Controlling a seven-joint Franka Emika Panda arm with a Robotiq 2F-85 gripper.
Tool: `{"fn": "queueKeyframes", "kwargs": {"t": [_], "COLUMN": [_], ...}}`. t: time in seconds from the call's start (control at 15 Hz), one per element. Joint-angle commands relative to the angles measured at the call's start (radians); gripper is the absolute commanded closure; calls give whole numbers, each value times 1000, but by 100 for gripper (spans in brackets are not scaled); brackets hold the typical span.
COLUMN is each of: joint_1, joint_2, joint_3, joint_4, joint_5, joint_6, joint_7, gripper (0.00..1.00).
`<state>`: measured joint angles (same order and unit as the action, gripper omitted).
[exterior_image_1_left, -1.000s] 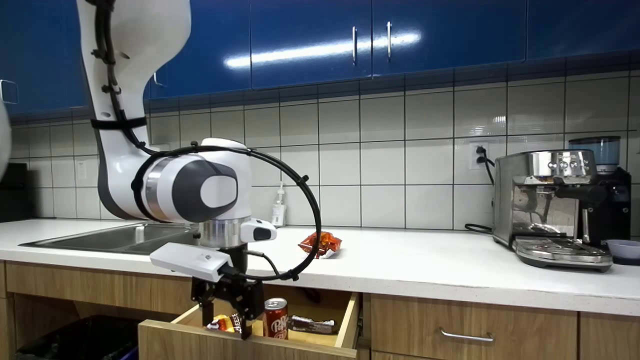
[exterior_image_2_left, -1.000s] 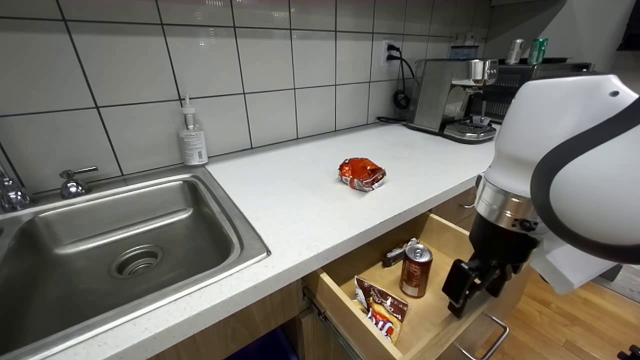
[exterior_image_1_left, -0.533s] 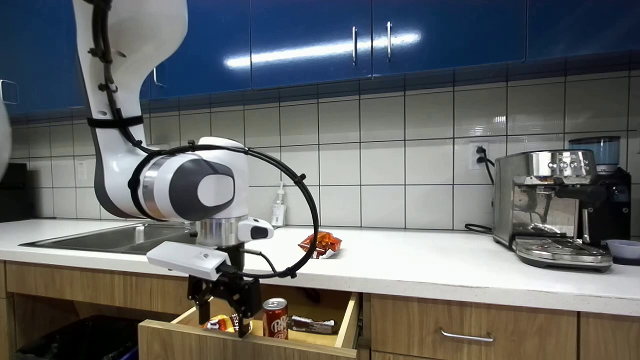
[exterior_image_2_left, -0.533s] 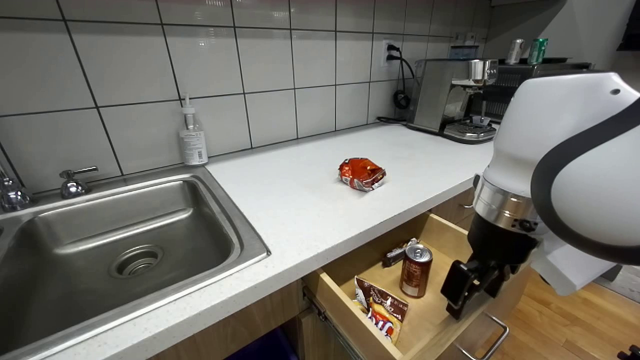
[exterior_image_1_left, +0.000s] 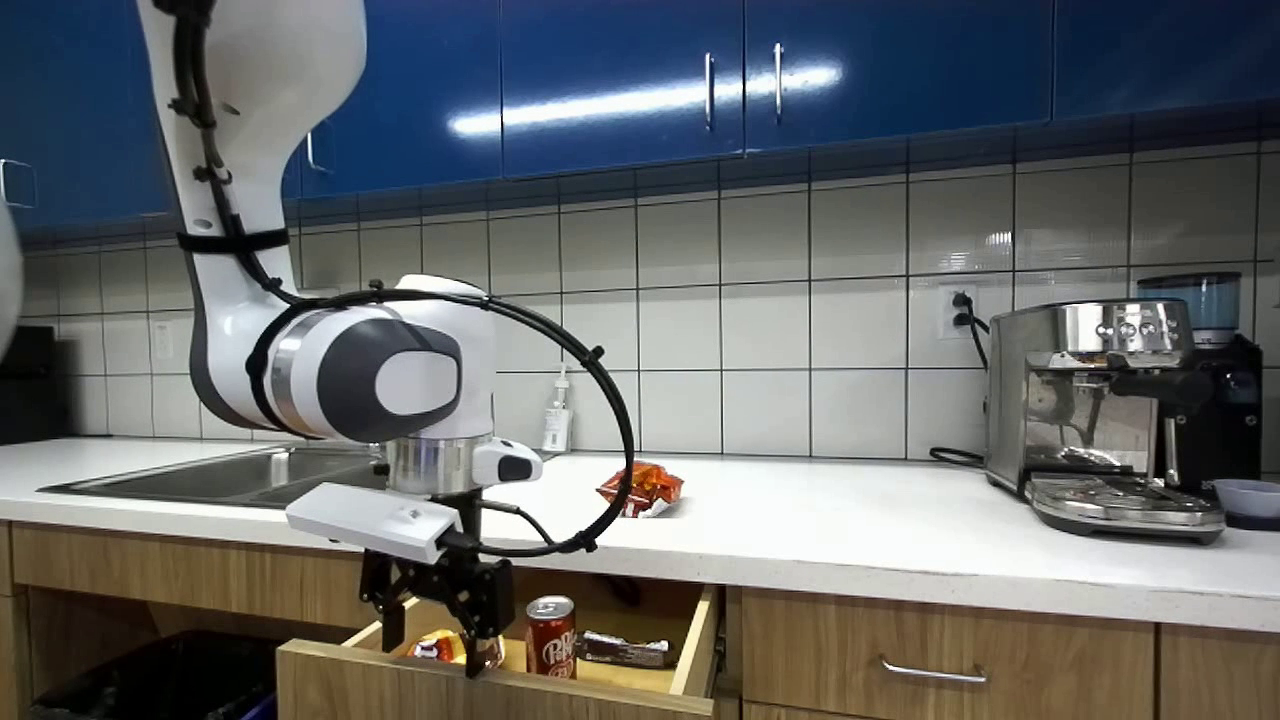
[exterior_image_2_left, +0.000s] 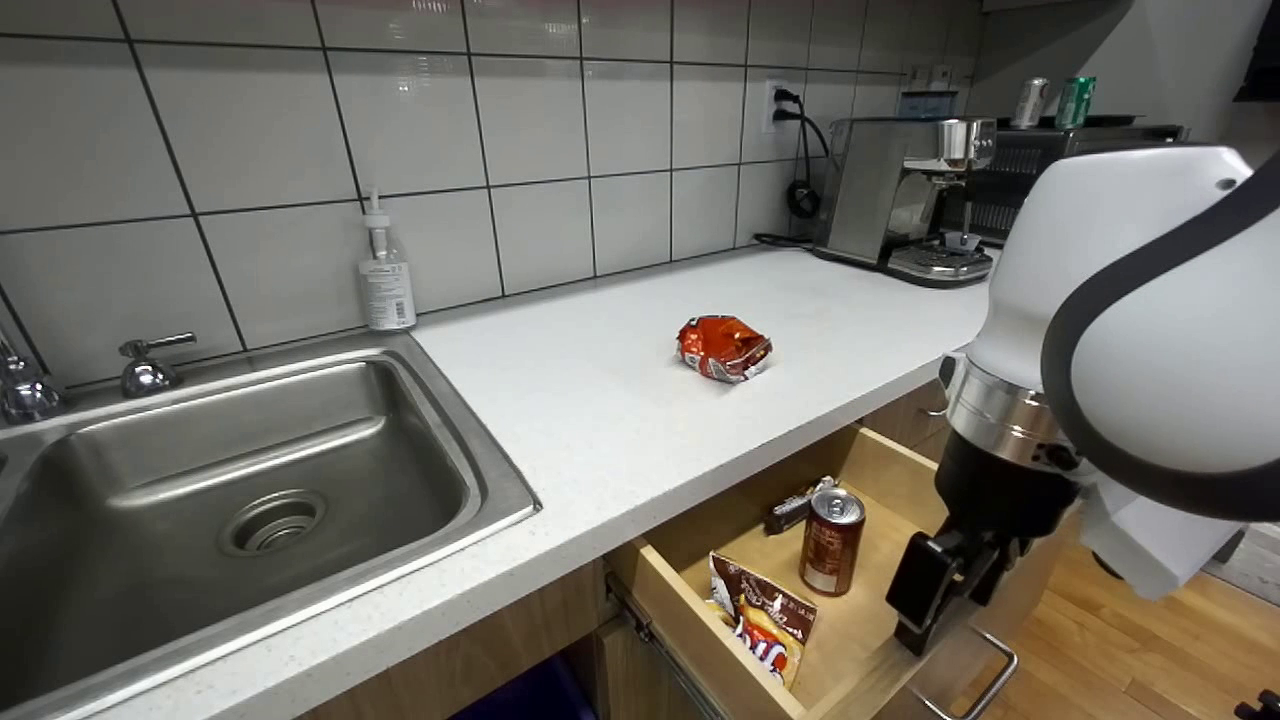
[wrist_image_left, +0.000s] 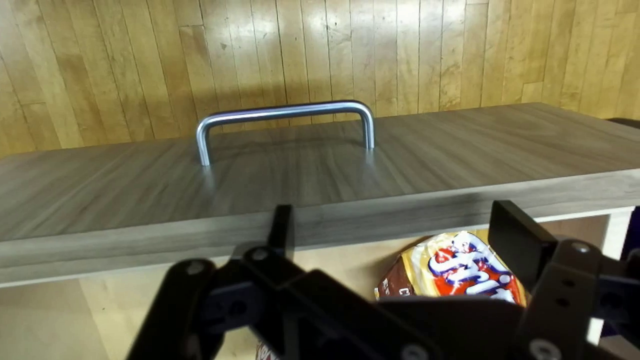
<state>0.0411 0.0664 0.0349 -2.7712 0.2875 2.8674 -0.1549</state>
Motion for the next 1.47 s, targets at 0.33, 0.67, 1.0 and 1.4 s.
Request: {"fn": "queueKeyframes", "kwargs": {"t": [0.33,0.67,1.0,1.4], "joint_1": [-31,-26,-22,-21], "joint_2": [-41,-34,-43,-10], "joint_3": [9,7,9,-1], "joint_4": [-10,-11,-15,-1], "joint_5": [62,29,26,-18], "joint_6": [-99,-122,-156,-186], "joint_7": [-140,-129,-150,-99], "gripper": [0,0,0,0]}}
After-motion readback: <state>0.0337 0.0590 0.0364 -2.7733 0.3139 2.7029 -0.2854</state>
